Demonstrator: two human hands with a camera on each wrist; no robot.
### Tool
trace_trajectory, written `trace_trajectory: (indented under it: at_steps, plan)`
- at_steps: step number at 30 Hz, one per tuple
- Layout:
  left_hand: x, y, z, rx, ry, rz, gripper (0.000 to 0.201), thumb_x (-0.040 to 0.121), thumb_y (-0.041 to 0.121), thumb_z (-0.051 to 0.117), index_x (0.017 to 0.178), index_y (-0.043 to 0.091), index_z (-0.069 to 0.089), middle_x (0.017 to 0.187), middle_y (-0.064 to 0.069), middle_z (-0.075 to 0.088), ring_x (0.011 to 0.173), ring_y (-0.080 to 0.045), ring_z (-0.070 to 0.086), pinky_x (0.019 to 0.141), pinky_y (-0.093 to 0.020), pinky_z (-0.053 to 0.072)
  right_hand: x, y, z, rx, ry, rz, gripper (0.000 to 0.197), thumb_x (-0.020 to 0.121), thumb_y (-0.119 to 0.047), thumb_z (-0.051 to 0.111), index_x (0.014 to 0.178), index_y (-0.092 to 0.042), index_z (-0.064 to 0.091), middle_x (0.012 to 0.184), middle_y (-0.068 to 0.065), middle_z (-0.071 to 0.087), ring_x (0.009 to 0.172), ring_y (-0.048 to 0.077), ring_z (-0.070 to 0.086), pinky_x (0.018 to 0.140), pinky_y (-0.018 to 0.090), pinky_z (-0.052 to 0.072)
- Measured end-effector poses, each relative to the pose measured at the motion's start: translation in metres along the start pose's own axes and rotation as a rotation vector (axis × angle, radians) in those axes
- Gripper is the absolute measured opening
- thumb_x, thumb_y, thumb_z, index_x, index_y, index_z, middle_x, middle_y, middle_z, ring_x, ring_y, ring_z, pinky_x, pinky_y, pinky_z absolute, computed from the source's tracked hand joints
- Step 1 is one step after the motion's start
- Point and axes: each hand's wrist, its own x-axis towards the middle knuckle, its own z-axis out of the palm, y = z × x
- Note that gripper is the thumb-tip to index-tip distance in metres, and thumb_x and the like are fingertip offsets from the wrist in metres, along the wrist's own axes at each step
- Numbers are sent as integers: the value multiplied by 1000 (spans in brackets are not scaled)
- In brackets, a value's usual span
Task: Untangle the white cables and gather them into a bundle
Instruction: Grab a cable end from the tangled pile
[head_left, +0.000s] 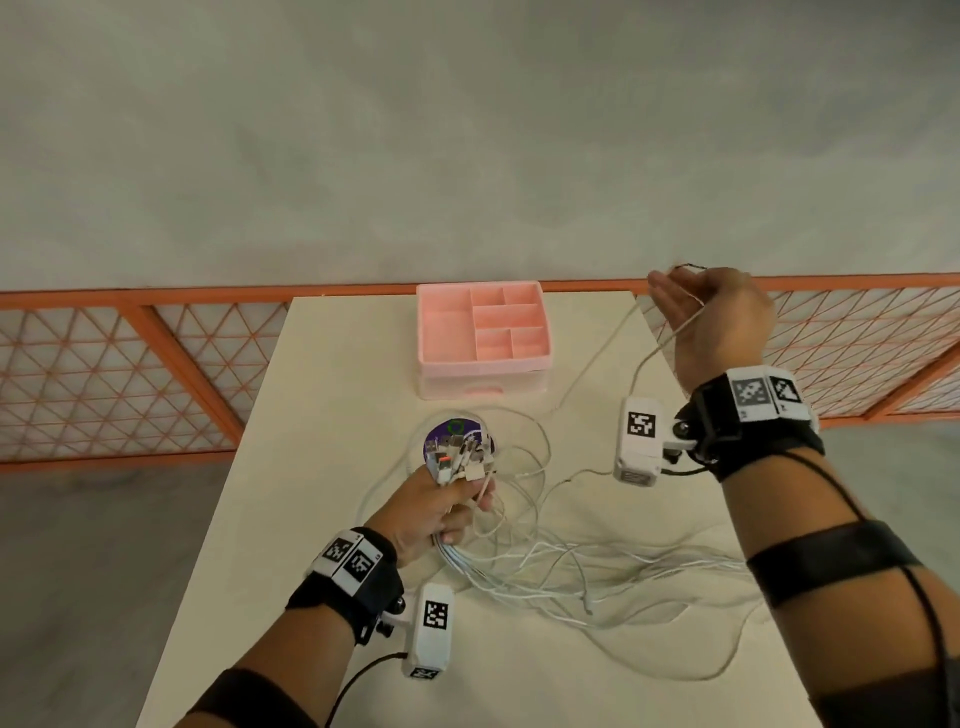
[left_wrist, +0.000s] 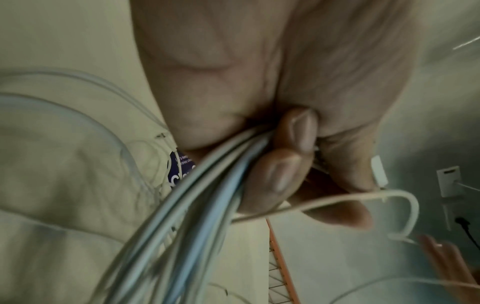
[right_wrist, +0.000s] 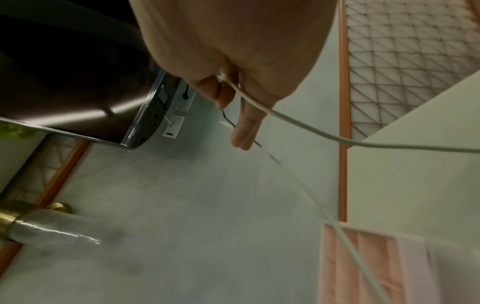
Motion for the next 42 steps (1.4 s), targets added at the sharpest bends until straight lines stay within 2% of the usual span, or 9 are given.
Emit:
trace_trajectory:
  at_steps: [9,11,14,18,21,24,30,37,42]
  plan:
    - [10,19,5,-275,105,65,12,88,19,65,81,11,70,77,-8,64,38,-6,28,39,-19,26,0,71,-79,-1231,-152,51,17,92,-9,52,85,-5,67,86,19,72,64,29,72,71,50,61]
    - [7,26,12,-228,51,79,17,90,17,64,75,14,71,70,-2,64,38,-5,27,40,-19,24,-1,88,-87,-1399,-216,89,22,90,-11,53,105,-3,66,103,22,70,87,35,71,82,52,58]
    - [7,32,21,-79,46,154,22,94,4,62,75,13,61,52,6,56,38,-4,25,41,-20,21,-14,102,-88,-1714,-396,3,74,85,-22,66,150,-11,30,147,17,37,130,39,43,106,48,42]
    - [17,32,23,57,160,165,19,90,7,71,80,11,56,51,8,55,41,-7,26,41,-20,22,-46,95,-61,-1400,-895,-366,80,84,-19,70,153,-23,29,155,0,35,141,16,31,117,34,26]
    - [20,32,24,70,191,168,13,89,9,73,84,12,61,51,10,53,41,-7,27,44,-21,21,-62,87,-34,-1360,-1065,-238,29,93,-23,64,122,-19,65,105,-1,71,98,10,65,94,29,49]
    - [20,27,24,108,161,170,12,88,8,74,85,11,63,52,8,44,42,-9,27,44,-22,21,-56,72,-12,-1339,-959,-223,18,95,-22,62,90,-10,73,60,-10,61,51,-1,56,60,21,46]
    - [20,18,14,112,136,161,27,89,9,74,68,23,66,55,1,37,43,-11,23,42,-21,20,-32,32,8,-1301,-843,-175,12,88,-21,72,75,-20,71,66,-1,66,64,16,61,68,33,51]
    - [18,-2,-2,19,269,94,11,93,13,68,82,13,69,76,-7,67,38,-7,29,39,-18,25,31,-41,0,-731,58,-448,14,96,-23,59,95,-9,61,84,0,65,53,15,67,51,27,54]
    - [22,-11,-11,-4,383,34,11,97,15,63,91,7,67,77,-10,67,40,-8,26,40,-18,25,79,-84,-42,-322,376,-450,14,93,-26,42,91,-13,46,90,11,57,50,20,58,57,34,60]
